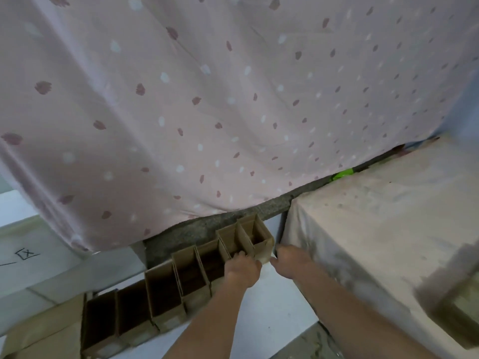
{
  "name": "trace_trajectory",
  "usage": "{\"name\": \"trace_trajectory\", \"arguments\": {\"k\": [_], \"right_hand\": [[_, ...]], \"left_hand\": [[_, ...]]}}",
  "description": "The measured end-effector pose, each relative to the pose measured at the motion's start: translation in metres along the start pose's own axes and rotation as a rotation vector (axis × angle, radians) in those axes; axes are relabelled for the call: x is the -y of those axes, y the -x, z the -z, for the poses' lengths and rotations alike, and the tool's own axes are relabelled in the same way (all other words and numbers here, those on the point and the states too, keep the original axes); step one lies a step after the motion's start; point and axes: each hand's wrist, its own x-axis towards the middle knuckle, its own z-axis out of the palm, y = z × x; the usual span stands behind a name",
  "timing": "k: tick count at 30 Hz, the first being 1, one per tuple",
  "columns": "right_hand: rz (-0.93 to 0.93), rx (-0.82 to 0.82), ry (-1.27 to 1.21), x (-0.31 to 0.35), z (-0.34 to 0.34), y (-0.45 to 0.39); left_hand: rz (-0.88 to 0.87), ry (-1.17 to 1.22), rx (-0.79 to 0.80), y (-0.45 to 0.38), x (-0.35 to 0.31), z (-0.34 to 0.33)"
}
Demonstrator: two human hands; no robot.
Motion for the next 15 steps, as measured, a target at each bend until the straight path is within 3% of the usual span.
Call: {"name": "trace_trajectory", "arguments": {"k": [7,15], "right_hand": [[0.084,0.085,0.019,0.01,-0.003,-0.054],[0.214,0.185,0.187,0.007,-0.011,-0.129]], "left_hand": [[0.018,0.058,0.084,-0.049,0.005,-0.008],[0.19,0.226,0.073,-0.095,0.005,-0.014]]}}
